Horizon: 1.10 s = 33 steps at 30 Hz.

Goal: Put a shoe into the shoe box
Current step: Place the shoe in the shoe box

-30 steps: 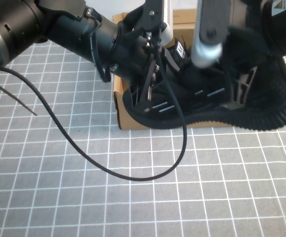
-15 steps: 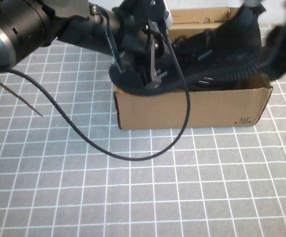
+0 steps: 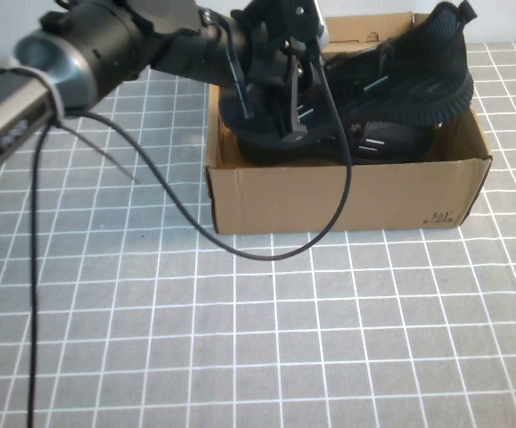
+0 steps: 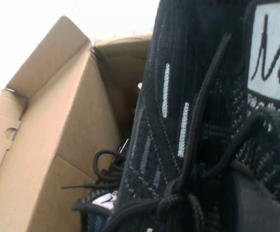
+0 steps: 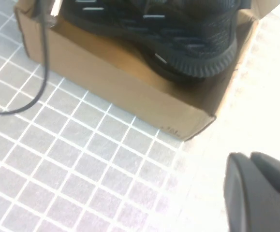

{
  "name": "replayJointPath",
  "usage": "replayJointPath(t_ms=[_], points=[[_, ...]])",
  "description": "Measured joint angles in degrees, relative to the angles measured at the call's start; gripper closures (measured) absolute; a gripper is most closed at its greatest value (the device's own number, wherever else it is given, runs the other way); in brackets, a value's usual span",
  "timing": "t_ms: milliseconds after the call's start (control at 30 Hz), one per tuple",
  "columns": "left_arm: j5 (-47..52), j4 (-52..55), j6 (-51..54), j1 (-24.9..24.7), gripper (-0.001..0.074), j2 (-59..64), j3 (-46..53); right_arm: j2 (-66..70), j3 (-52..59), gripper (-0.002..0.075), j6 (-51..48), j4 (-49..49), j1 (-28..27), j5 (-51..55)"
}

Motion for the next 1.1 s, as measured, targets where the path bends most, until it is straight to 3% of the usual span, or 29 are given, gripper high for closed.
replayJointPath(t_ms=[500,1100], points=[[1.5,4.4,0.3,0.0,0.0715,5.9,-2.8,-9.5,14.3,0.0741,1.2,1.0,0.0,0.3],[1.7,4.0,2.3,-0.6,0.0715,9.4,-2.9,-9.9,15.1,0.0742,1.3,1.0,0.0,0.1]])
